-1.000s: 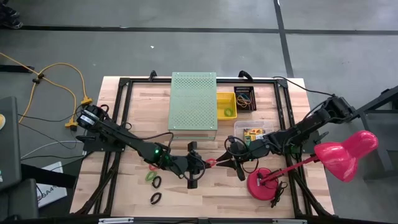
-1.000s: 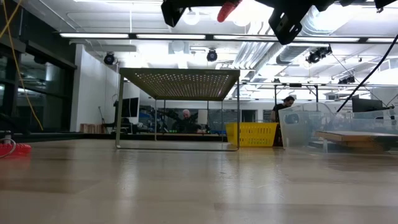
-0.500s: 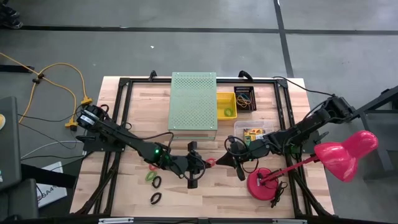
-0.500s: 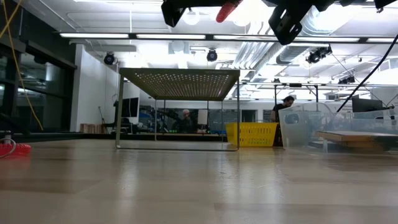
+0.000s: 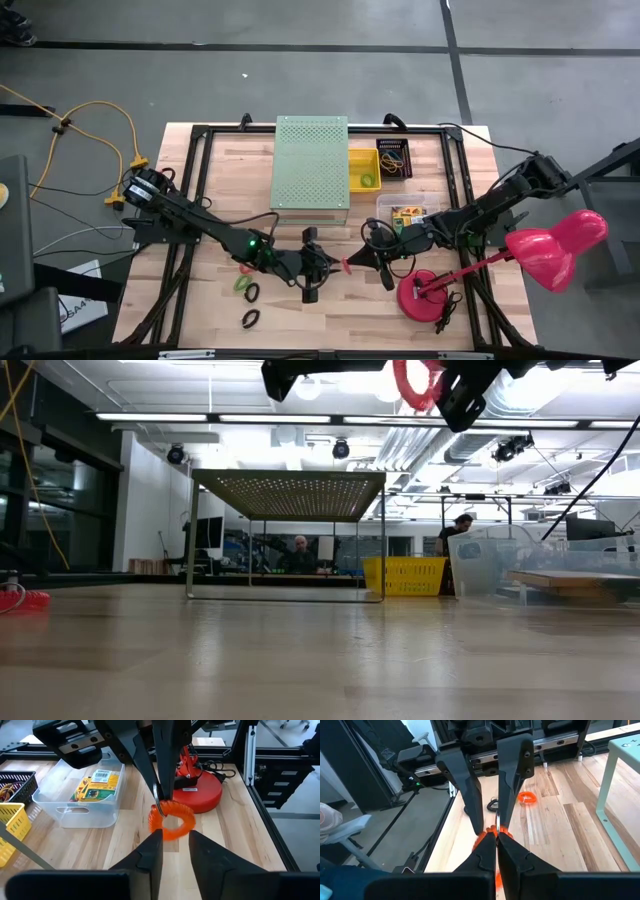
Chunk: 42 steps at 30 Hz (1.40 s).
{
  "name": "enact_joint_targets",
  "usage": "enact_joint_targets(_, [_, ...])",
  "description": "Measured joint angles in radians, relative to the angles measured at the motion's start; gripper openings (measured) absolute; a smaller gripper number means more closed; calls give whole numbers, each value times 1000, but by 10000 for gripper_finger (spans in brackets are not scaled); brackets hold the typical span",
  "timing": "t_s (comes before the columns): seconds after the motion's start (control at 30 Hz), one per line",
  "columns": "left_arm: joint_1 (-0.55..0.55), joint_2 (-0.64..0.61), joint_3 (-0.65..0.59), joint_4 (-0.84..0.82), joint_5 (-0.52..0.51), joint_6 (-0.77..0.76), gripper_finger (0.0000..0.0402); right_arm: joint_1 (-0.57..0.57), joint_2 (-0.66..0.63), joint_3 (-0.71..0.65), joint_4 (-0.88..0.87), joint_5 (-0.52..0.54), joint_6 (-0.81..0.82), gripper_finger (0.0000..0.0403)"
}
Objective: Pick & Place Office Desk Supplies
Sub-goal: Put the orange spring keychain into the yellow bin
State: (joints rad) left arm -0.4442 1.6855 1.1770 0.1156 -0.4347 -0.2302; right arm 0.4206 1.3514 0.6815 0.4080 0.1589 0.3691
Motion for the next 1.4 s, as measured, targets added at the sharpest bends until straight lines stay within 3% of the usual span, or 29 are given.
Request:
enact_joint_targets(0.2, [-6, 0, 0, 7, 0, 28, 99, 0, 0, 0, -1, 6, 0, 2])
enact_joint_targets(0.53, [-12, 0, 0, 6, 0, 29, 100, -14, 0, 0, -20, 169, -32, 2])
enact_joint_targets(1.03, [-12, 0, 0, 5, 0, 40, 100, -220, -1, 0, 32, 663, -168, 2])
enact_joint_targets(1.4, [-10, 0, 0, 4, 0, 51, 100, -423, -1, 0, -7, 662, -171, 2])
